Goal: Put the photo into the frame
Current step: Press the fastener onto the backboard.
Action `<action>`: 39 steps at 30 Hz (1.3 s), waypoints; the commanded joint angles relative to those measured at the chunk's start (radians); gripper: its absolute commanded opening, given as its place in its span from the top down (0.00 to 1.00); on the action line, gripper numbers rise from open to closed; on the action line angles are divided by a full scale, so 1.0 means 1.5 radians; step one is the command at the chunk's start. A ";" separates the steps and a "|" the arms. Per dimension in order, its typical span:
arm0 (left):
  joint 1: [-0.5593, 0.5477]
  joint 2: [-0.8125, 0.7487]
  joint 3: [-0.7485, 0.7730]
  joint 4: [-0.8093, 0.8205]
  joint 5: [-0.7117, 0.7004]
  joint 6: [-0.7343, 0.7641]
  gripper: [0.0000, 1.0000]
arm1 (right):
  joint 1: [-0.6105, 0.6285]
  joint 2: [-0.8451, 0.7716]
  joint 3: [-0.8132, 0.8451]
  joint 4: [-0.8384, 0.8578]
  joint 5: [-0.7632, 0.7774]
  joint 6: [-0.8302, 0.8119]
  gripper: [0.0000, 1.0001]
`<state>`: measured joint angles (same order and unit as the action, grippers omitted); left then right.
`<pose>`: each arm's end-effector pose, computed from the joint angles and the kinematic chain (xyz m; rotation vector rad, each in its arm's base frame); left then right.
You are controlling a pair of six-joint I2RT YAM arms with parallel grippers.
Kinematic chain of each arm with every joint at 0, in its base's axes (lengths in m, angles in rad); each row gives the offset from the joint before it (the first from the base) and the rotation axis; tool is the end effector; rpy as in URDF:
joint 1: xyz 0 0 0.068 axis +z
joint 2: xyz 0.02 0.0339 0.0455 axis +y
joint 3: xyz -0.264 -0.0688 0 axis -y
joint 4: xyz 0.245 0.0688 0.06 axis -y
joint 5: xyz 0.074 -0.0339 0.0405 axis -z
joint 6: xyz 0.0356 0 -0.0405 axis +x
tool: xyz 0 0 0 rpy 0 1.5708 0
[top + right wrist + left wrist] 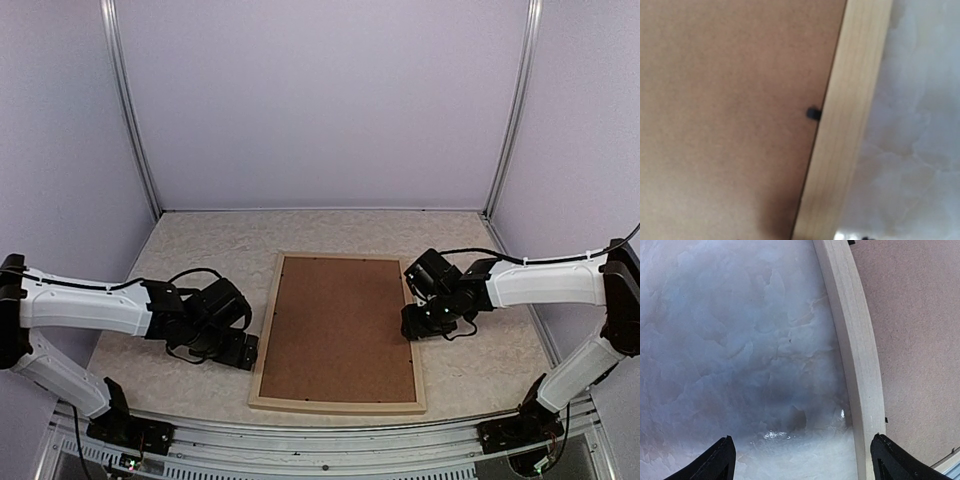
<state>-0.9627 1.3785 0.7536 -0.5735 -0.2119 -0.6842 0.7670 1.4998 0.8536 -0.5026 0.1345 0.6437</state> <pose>0.1449 -0.1951 0.1766 0.3247 2.7108 -0.1799 0.2033 0.1893 0.1775 -0.1286 2.7219 0.2386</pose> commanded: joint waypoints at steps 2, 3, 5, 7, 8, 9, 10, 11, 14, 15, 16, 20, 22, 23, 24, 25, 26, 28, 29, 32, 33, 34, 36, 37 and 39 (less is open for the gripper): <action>-0.009 0.016 -0.006 0.002 -0.008 -0.011 0.07 | -0.004 0.006 -0.006 0.004 0.001 -0.006 0.49; -0.010 0.019 -0.005 0.004 -0.008 -0.010 0.07 | -0.005 0.007 -0.006 0.005 0.001 -0.006 0.49; -0.011 0.023 -0.002 0.007 -0.006 -0.008 0.07 | -0.005 0.007 -0.007 0.005 0.001 -0.006 0.49; -0.013 0.029 0.000 0.010 -0.004 -0.006 0.07 | -0.005 0.008 -0.008 0.004 0.000 -0.006 0.49; -0.014 0.032 0.000 0.010 -0.004 -0.006 0.07 | -0.005 0.008 -0.008 0.006 -0.001 -0.006 0.49; -0.015 0.035 0.001 0.011 -0.003 -0.005 0.07 | -0.005 0.008 -0.008 0.005 0.000 -0.006 0.49; -0.017 0.038 0.002 0.011 -0.003 -0.005 0.07 | -0.005 0.007 -0.009 0.005 0.000 -0.006 0.49; -0.019 0.040 0.002 0.011 -0.004 -0.006 0.07 | -0.005 0.007 -0.009 0.005 0.000 -0.006 0.49; -0.022 0.046 0.004 0.016 -0.004 -0.005 0.07 | -0.006 0.009 -0.010 0.006 -0.001 -0.007 0.49; -0.022 0.050 0.005 0.019 -0.005 -0.005 0.07 | -0.005 0.010 -0.009 0.006 -0.002 -0.008 0.49; -0.022 0.053 0.006 0.019 -0.005 -0.004 0.07 | -0.006 0.010 -0.009 0.006 -0.002 -0.008 0.49; -0.031 0.076 0.022 0.016 -0.011 -0.003 0.07 | -0.005 0.006 -0.009 0.003 0.000 -0.008 0.49; -0.038 0.082 0.028 0.012 -0.015 -0.005 0.07 | -0.005 0.004 -0.010 0.001 0.003 -0.008 0.49; -0.040 0.086 0.030 0.011 -0.016 -0.006 0.07 | -0.005 0.002 -0.011 0.001 0.003 -0.008 0.49; -0.042 0.089 0.031 0.010 -0.017 -0.008 0.07 | -0.005 0.002 -0.012 0.000 0.004 -0.008 0.49; -0.043 0.092 0.031 0.009 -0.017 -0.009 0.07 | -0.006 0.002 -0.012 0.000 0.004 -0.008 0.49; -0.046 0.096 0.034 0.007 -0.019 -0.010 0.07 | -0.006 0.002 -0.012 0.001 0.004 -0.008 0.49; -0.052 0.106 0.040 0.002 -0.025 -0.013 0.07 | -0.005 0.002 -0.012 0.001 0.003 -0.009 0.49; -0.056 0.110 0.043 -0.002 -0.029 -0.014 0.07 | -0.005 0.002 -0.012 0.001 0.003 -0.008 0.49; -0.065 0.127 0.050 -0.008 -0.035 -0.016 0.07 | -0.005 0.001 -0.012 0.000 0.004 -0.008 0.49; -0.067 0.131 0.052 -0.010 -0.038 -0.017 0.07 | -0.005 0.000 -0.012 -0.001 0.004 -0.008 0.49; -0.071 0.138 0.056 -0.013 -0.043 -0.020 0.07 | -0.005 0.000 -0.013 -0.002 0.005 -0.008 0.49; -0.075 0.140 0.061 -0.017 -0.050 -0.025 0.07 | -0.005 0.000 -0.014 -0.001 0.006 -0.008 0.49; -0.075 0.134 0.063 -0.022 -0.053 -0.026 0.07 | -0.005 0.000 -0.014 -0.001 0.007 -0.008 0.49; -0.075 0.119 0.069 -0.032 -0.066 -0.031 0.07 | -0.005 0.002 -0.014 -0.002 0.006 -0.008 0.49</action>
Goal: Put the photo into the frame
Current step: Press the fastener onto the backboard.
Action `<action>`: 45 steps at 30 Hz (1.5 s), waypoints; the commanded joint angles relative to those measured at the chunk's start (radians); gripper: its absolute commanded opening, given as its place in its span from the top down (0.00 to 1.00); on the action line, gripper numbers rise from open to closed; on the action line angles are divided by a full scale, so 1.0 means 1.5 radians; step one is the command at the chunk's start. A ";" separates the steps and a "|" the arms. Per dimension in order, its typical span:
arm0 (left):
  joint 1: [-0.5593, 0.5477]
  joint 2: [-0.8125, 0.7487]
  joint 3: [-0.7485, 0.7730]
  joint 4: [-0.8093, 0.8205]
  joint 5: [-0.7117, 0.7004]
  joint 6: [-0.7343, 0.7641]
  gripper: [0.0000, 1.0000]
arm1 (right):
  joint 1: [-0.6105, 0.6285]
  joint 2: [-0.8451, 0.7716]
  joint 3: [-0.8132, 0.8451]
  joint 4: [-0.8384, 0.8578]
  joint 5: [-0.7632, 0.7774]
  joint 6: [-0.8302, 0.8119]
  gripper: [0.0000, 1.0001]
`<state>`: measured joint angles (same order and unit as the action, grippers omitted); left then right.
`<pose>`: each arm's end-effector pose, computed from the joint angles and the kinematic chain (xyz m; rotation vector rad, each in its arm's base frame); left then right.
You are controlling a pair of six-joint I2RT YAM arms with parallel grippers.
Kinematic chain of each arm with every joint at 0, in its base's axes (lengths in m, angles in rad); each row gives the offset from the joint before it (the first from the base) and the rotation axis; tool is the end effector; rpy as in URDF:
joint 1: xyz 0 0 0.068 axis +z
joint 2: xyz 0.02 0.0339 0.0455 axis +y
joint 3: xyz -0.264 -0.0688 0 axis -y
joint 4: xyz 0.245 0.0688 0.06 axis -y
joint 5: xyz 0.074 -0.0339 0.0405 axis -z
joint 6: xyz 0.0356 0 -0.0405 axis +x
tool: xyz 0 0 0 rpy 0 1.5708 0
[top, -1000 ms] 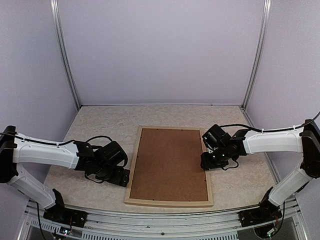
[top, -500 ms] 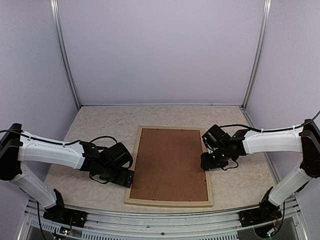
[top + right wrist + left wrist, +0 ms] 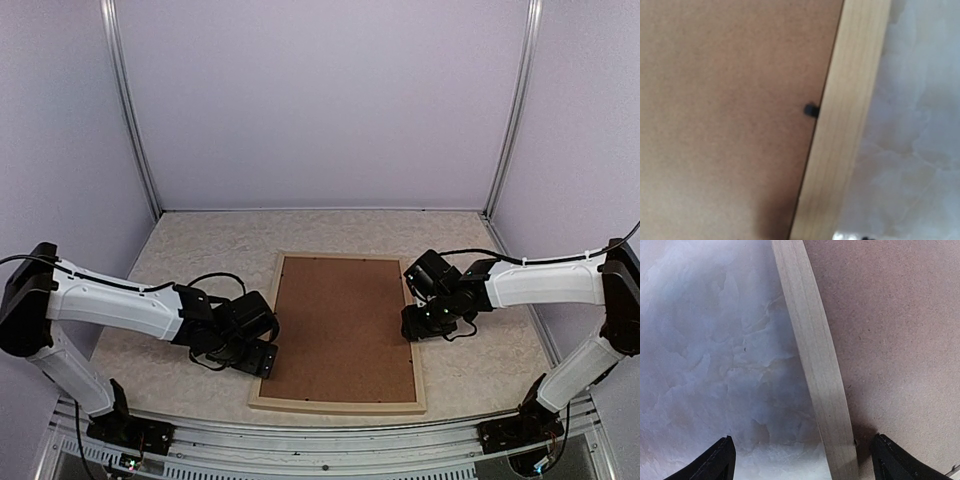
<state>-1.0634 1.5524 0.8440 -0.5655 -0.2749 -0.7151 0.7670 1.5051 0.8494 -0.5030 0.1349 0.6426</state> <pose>0.1406 -0.2330 0.1601 0.4193 2.7105 -0.0795 0.2029 0.1889 0.1750 -0.1314 2.7297 0.2294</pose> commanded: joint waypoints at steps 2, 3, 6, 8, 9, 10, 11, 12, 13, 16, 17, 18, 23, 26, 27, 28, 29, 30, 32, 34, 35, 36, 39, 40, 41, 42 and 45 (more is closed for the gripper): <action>-0.007 -0.014 0.018 -0.054 -0.035 -0.013 0.06 | -0.005 0.001 -0.010 0.000 0.005 -0.007 0.49; -0.006 -0.021 0.026 -0.066 -0.039 -0.013 0.07 | -0.005 0.002 -0.011 0.000 0.005 -0.008 0.49; -0.005 -0.026 0.044 -0.100 -0.054 -0.017 0.06 | -0.006 0.001 -0.014 0.003 0.005 -0.007 0.49; -0.004 -0.024 0.049 -0.116 -0.062 -0.021 0.06 | -0.006 0.001 -0.018 0.006 0.004 -0.005 0.49; -0.003 -0.024 0.051 -0.121 -0.067 -0.024 0.06 | -0.005 0.001 -0.021 0.007 0.004 -0.006 0.49; -0.003 -0.023 0.050 -0.122 -0.068 -0.025 0.07 | -0.005 0.001 -0.023 0.009 0.004 -0.005 0.49; -0.001 -0.023 0.049 -0.122 -0.067 -0.025 0.06 | -0.006 0.002 -0.026 0.010 0.004 -0.004 0.49; 0.001 -0.024 0.048 -0.118 -0.067 -0.024 0.06 | -0.005 0.002 -0.027 0.010 0.004 -0.004 0.49; 0.002 -0.024 0.047 -0.114 -0.065 -0.023 0.06 | -0.005 0.002 -0.029 0.010 0.003 -0.004 0.49; 0.008 -0.014 0.046 -0.104 -0.060 -0.018 0.06 | -0.006 0.001 -0.029 0.008 0.005 -0.005 0.49; 0.009 -0.007 0.047 -0.102 -0.060 -0.016 0.06 | -0.005 0.000 -0.030 0.007 0.005 -0.005 0.49; 0.010 -0.002 0.049 -0.101 -0.060 -0.013 0.06 | -0.006 -0.001 -0.031 0.007 0.006 -0.006 0.49; 0.009 0.026 0.062 -0.096 -0.051 -0.005 0.06 | -0.005 -0.010 -0.037 0.003 0.011 -0.002 0.49; 0.007 0.034 0.062 -0.094 -0.048 -0.004 0.06 | -0.006 -0.013 -0.042 0.005 0.011 -0.001 0.49; 0.006 0.036 0.062 -0.093 -0.046 -0.004 0.06 | -0.005 -0.013 -0.043 0.006 0.011 -0.001 0.49; 0.005 0.040 0.063 -0.091 -0.045 -0.003 0.06 | -0.005 -0.012 -0.044 0.006 0.010 -0.001 0.49; 0.004 0.043 0.062 -0.089 -0.043 -0.004 0.06 | -0.006 -0.011 -0.044 0.006 0.010 -0.001 0.49; 0.000 0.047 0.064 -0.088 -0.041 -0.005 0.06 | -0.006 -0.012 -0.044 0.006 0.010 -0.001 0.49; -0.005 0.054 0.065 -0.088 -0.039 -0.007 0.06 | -0.006 -0.014 -0.045 0.005 0.012 0.000 0.49; -0.011 0.060 0.066 -0.089 -0.036 -0.010 0.06 | -0.005 -0.016 -0.047 0.004 0.014 0.000 0.49; -0.014 0.063 0.065 -0.089 -0.035 -0.012 0.07 | -0.006 -0.017 -0.047 0.003 0.014 0.000 0.49; -0.016 0.065 0.064 -0.088 -0.034 -0.014 0.06 | -0.006 -0.018 -0.047 0.004 0.014 0.000 0.49; -0.027 0.073 0.064 -0.089 -0.032 -0.018 0.06 | -0.006 -0.015 -0.047 0.004 0.013 0.000 0.49; -0.031 0.077 0.066 -0.090 -0.032 -0.020 0.07 | -0.006 -0.015 -0.047 0.005 0.013 0.000 0.49; -0.034 0.081 0.067 -0.091 -0.033 -0.022 0.06 | -0.005 -0.014 -0.046 0.005 0.012 0.000 0.49; -0.038 0.089 0.069 -0.093 -0.034 -0.023 0.07 | -0.006 -0.013 -0.046 0.006 0.012 -0.001 0.49; -0.050 0.111 0.074 -0.095 -0.038 -0.024 0.06 | -0.006 -0.012 -0.045 0.006 0.010 0.000 0.49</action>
<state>-1.0973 1.6260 0.9619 -0.7425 -0.4088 -0.7422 0.7670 1.4975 0.7952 -0.4896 0.1421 0.6437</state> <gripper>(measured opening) 0.935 0.513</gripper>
